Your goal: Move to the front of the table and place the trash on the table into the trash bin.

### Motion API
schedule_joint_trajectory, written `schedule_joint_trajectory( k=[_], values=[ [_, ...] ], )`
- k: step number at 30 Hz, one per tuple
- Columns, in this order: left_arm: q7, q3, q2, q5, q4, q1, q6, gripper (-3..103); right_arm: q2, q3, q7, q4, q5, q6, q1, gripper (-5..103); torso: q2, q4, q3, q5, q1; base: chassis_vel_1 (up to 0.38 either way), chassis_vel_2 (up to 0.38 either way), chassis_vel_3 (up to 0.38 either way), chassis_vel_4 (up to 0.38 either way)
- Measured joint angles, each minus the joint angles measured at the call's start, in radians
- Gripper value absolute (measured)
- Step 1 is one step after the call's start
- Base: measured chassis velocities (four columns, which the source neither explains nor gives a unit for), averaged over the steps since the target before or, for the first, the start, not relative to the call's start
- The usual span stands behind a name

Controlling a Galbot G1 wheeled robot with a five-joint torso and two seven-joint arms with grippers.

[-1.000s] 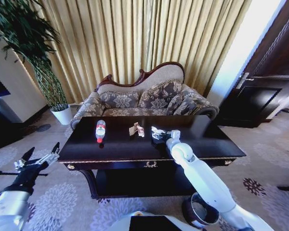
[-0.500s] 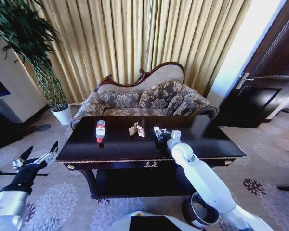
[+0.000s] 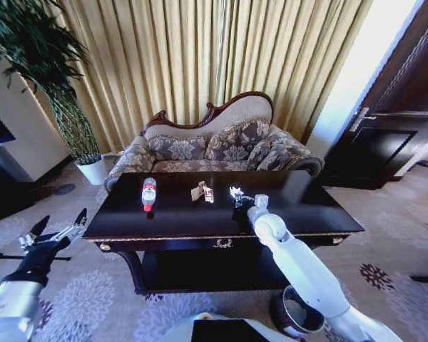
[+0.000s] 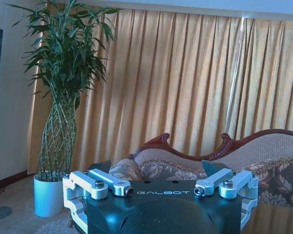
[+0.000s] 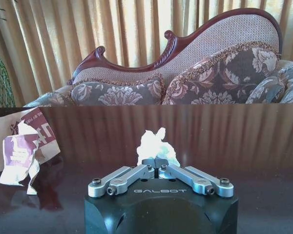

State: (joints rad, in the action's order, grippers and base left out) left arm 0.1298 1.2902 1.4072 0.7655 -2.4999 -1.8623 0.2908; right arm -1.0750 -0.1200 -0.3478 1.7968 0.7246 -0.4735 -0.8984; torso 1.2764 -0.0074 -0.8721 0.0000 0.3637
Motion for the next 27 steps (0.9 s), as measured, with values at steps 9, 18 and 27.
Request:
schedule_joint_trajectory(
  k=[9,18,27],
  values=[
    [-0.002,0.004,-0.001,0.009,0.000,0.001,0.000,100,0.002,-0.073,0.000,0.068,-0.027,0.044,-0.035,0,0.000,0.0002,0.000,0.0001,0.000,0.000,0.000,0.000,0.000],
    [-0.003,0.008,-0.001,0.014,0.000,0.004,-0.005,100,0.039,-0.257,0.035,0.319,-0.050,0.080,-0.263,0,0.000,-0.0003,0.000,0.0001,0.000,0.000,0.000,0.000,0.000],
    [-0.003,0.000,-0.033,0.019,0.000,0.004,-0.009,100,0.068,-0.420,0.047,0.464,-0.056,0.137,-0.442,0,0.000,-0.0001,0.000,0.0000,0.000,0.000,0.000,0.000,0.000]
  ],
)
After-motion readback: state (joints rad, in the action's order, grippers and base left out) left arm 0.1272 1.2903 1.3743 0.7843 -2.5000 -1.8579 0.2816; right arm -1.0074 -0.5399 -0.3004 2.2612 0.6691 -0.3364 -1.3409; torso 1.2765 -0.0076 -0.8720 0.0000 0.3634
